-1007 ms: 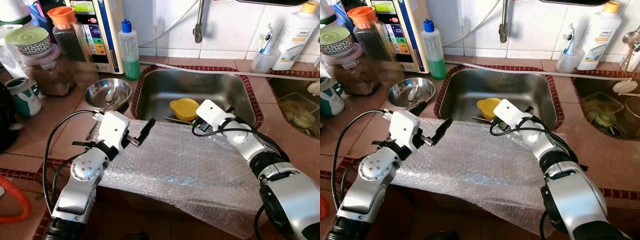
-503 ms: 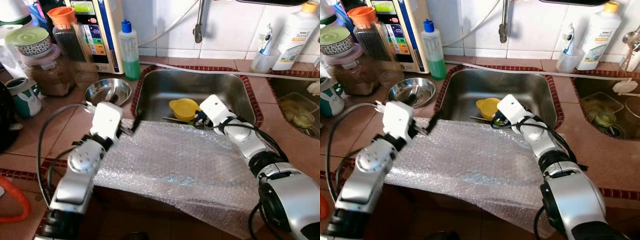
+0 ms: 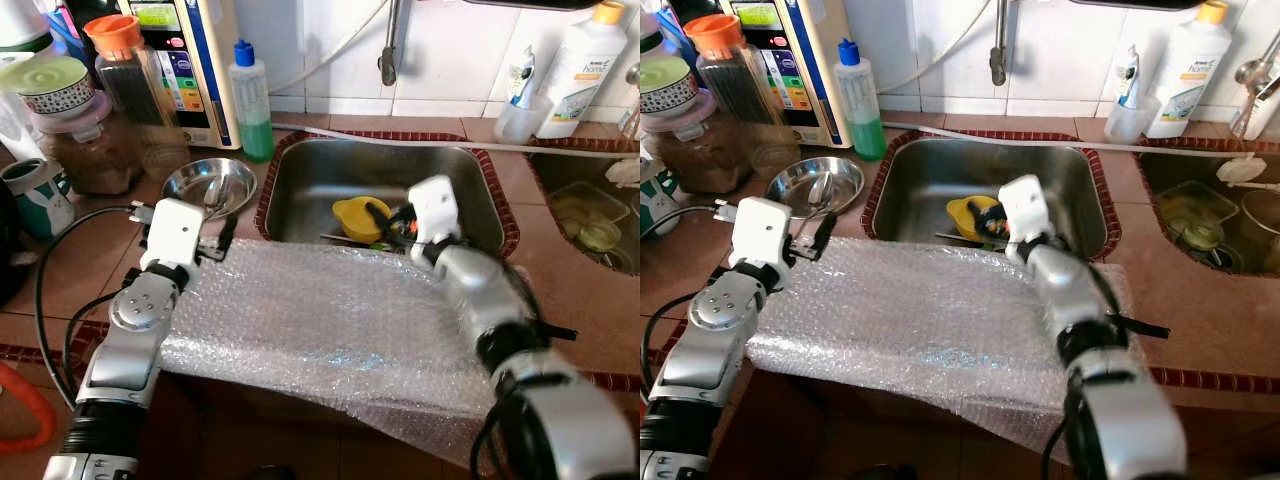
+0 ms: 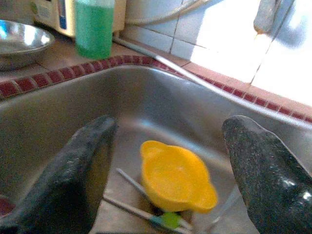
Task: Kitchen organization
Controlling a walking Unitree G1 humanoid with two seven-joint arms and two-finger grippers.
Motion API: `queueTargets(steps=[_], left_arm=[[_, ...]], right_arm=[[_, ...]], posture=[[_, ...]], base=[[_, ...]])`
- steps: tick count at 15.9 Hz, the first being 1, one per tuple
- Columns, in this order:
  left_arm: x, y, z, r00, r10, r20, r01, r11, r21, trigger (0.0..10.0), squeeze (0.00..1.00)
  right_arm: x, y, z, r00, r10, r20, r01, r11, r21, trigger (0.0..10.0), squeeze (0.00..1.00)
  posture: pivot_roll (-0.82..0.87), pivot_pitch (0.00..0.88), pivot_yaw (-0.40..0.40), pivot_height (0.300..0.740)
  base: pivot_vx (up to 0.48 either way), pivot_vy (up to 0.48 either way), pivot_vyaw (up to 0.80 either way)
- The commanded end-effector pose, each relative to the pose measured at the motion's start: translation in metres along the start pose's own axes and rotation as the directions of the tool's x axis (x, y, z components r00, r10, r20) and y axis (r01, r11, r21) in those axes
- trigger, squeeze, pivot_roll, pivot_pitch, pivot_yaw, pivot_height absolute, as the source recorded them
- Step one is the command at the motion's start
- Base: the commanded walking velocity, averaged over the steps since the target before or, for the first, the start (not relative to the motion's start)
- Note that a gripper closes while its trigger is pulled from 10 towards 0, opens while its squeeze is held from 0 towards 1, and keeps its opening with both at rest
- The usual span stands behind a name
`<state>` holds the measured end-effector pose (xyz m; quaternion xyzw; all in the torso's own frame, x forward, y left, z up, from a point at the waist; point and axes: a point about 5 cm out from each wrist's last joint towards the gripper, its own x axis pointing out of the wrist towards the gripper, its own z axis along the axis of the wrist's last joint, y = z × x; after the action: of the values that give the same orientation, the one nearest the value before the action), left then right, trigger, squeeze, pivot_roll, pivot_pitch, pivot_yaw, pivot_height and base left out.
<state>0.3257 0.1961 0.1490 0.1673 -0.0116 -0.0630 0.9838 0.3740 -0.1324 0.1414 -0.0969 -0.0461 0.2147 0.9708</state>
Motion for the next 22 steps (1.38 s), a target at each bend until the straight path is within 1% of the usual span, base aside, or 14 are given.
queueTargets(steps=[1, 4, 5, 6, 7, 8, 10, 12, 14, 15, 16, 17, 18, 22], left_arm=[[0.004, 0.012, -0.006, 0.997, 0.048, -0.054, -0.047, 0.999, 0.026, 10.0, 1.00], [0.010, 0.025, -0.009, 0.991, 0.091, -0.102, -0.088, 0.995, 0.039, 10.0, 1.00], [0.012, 0.029, -0.011, 0.988, 0.093, -0.121, -0.088, 0.995, 0.041, 10.0, 1.00], [0.013, 0.030, -0.012, 0.987, 0.090, -0.129, -0.086, 0.995, 0.043, 10.0, 1.00], [0.015, 0.032, -0.012, 0.987, 0.082, -0.138, -0.076, 0.996, 0.045, 10.0, 0.51], [0.018, 0.032, -0.014, 0.984, 0.060, -0.169, -0.052, 0.997, 0.055, 10.0, 0.00], [0.020, 0.031, -0.018, 0.978, 0.031, -0.205, -0.021, 0.999, 0.049, 10.0, 0.00], [0.021, 0.029, -0.022, 0.970, 0.010, -0.242, 0.002, 0.999, 0.049, 10.0, 0.00], [0.022, 0.028, -0.025, 0.964, -0.009, -0.265, 0.016, 1.000, 0.024, 10.0, 0.00], [0.022, 0.027, -0.026, 0.962, -0.020, -0.271, 0.024, 1.000, 0.012, 7.2, 0.00], [0.023, 0.027, -0.027, 0.960, -0.025, -0.278, 0.024, 1.000, -0.007, 4.8, 0.00], [0.022, 0.027, -0.029, 0.956, -0.028, -0.292, 0.020, 0.999, -0.031, 0.3, 0.00], [0.022, 0.028, -0.030, 0.955, -0.024, -0.295, 0.013, 0.999, -0.040, 0.0, 0.00], [0.021, 0.031, -0.037, 0.939, -0.021, -0.342, -0.039, 0.985, -0.169, 0.0, 0.00]], right_arm=[[-0.001, 0.010, 0.008, 0.998, 0.033, 0.049, -0.035, 0.998, 0.045, 10.0, 1.00], [-0.009, 0.027, 0.011, 0.996, 0.046, 0.072, -0.055, 0.989, 0.139, 10.0, 1.00], [-0.012, 0.033, 0.013, 0.994, 0.069, 0.079, -0.081, 0.984, 0.160, 10.0, 0.70], [-0.014, 0.037, 0.015, 0.992, 0.091, 0.087, -0.105, 0.980, 0.168, 10.0, 0.62], [-0.019, 0.042, 0.019, 0.987, 0.131, 0.093, -0.146, 0.971, 0.187, 10.0, 0.00], [-0.027, 0.054, 0.025, 0.967, 0.234, 0.104, -0.252, 0.942, 0.222, 10.0, 0.00], [-0.035, 0.061, 0.030, 0.943, 0.316, 0.106, -0.332, 0.914, 0.234, 10.0, 0.00], [-0.039, 0.063, 0.032, 0.936, 0.338, 0.100, -0.352, 0.908, 0.226, 10.0, 0.00], [-0.044, 0.065, 0.035, 0.934, 0.349, 0.080, -0.358, 0.905, 0.230, 10.0, 0.00], [-0.046, 0.065, 0.036, 0.933, 0.353, 0.072, -0.360, 0.903, 0.234, 10.0, 0.00], [-0.047, 0.065, 0.036, 0.931, 0.358, 0.065, -0.363, 0.902, 0.235, 10.0, 0.00], [-0.048, 0.066, 0.037, 0.929, 0.365, 0.058, -0.369, 0.902, 0.223, 10.0, 0.00], [-0.048, 0.066, 0.037, 0.929, 0.364, 0.058, -0.368, 0.903, 0.224, 10.0, 0.00], [-0.049, 0.065, 0.038, 0.930, 0.364, 0.041, -0.364, 0.903, 0.227, 10.0, 0.00]], posture=[[0.08, 0.083, 0.082, 0.740], [0.07, 0.081, 0.083, 0.740], [0.07, 0.082, 0.086, 0.740], [0.07, 0.082, 0.088, 0.740], [0.06, 0.082, 0.089, 0.740], [0.06, 0.080, 0.090, 0.740], [0.05, 0.079, 0.092, 0.740], [0.05, 0.076, 0.094, 0.740], [0.05, 0.074, 0.094, 0.740], [0.05, 0.074, 0.094, 0.740], [0.05, 0.072, 0.095, 0.740], [0.05, 0.072, 0.095, 0.740], [0.05, 0.072, 0.095, 0.740], [0.05, 0.071, 0.092, 0.740]], base=[[0.000, 0.000, 0.00], [0.000, 0.000, 0.00], [0.000, 0.000, 0.00], [0.000, 0.000, 0.00], [0.000, 0.000, 0.00], [0.000, 0.000, 0.00], [0.000, 0.000, 0.00], [0.000, 0.000, 0.00], [0.000, 0.000, 0.00], [0.000, 0.000, 0.00], [0.000, 0.000, 0.00], [0.000, 0.000, 0.00], [0.000, 0.000, 0.00], [0.000, 0.000, 0.00]])
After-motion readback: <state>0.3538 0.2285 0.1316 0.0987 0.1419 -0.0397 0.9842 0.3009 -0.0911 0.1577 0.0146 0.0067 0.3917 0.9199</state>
